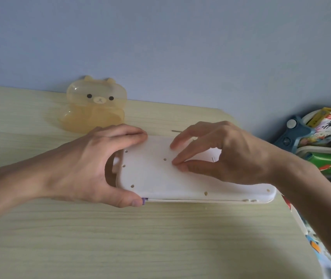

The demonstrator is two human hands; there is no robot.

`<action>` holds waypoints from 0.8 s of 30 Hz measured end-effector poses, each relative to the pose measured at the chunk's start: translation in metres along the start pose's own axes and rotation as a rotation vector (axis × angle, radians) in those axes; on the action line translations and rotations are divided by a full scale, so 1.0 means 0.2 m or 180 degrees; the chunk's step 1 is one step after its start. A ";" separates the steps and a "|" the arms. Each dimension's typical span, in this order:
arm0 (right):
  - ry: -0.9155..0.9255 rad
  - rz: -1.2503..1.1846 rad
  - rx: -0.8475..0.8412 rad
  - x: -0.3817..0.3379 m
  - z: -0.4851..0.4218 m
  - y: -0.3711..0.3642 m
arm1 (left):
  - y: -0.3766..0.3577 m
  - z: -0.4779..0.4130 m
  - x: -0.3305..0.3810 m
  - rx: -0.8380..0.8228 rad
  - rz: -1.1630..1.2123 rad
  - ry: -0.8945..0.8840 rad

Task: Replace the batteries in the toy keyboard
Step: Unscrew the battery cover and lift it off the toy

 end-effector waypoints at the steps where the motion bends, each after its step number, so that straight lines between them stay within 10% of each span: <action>1: 0.0037 0.0072 -0.0023 -0.01 0.00 0.00 | 0.00 0.00 0.00 0.0005 -0.0001 -0.0009; 24: 0.0050 0.0214 -0.0165 -0.03 -0.02 -0.06 | 0.02 -0.01 0.01 -0.0051 -0.0041 -0.0074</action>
Point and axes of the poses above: each hand's wrist, its own z-axis away from the middle knuckle, its own y-axis out of the back of the hand, x = y × z, the point moved 4 cm from there along -z, towards the middle knuckle, and after that the axes turned 11 degrees about -x, right-handed, at the moved point
